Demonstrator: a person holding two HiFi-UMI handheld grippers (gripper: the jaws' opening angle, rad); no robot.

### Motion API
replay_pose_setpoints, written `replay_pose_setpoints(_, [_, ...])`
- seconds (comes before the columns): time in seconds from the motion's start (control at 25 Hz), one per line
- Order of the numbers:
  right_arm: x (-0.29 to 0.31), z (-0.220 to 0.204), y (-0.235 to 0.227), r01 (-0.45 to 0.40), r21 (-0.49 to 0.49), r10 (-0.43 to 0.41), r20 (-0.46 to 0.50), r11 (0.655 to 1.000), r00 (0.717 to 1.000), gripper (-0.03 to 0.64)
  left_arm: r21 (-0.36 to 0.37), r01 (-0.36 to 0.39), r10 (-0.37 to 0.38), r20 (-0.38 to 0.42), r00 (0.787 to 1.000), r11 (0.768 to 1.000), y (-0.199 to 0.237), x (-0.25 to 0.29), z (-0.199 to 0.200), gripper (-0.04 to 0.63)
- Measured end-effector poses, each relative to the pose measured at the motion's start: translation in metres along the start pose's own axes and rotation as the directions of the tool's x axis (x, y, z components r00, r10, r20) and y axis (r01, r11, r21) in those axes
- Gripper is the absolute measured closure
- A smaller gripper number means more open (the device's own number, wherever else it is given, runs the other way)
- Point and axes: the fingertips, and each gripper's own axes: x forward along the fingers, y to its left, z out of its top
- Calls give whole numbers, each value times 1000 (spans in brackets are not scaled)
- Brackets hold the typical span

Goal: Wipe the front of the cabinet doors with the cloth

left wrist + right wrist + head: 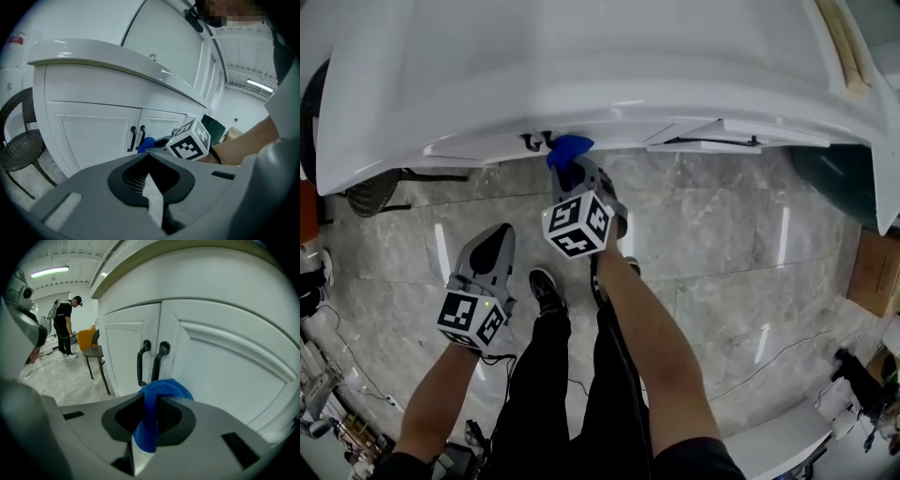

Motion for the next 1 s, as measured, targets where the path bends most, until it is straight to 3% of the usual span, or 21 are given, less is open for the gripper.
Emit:
replay_pose_setpoints(0.16, [9, 1, 2, -10, 14, 10, -9, 1000, 1000, 558, -13, -9, 8, -16, 1000, 1000, 9, -4, -14, 597])
replay_pose_setpoints(0.44, [15, -16, -31, 4, -54, -6, -32, 999, 999, 558, -6, -9, 9, -1, 1000, 1000, 2, 14, -7, 597])
replay_pose_setpoints(0.6, [2, -35, -63, 3, 9, -3, -24, 1000, 1000, 558, -6, 12, -12, 7, 1000, 1000, -21, 30, -5, 597])
replay_pose_setpoints(1.0, [-43, -105, -168, 133, 173, -127, -46, 976, 991, 558, -10, 67, -67, -37, 997, 998, -84, 67, -30, 597])
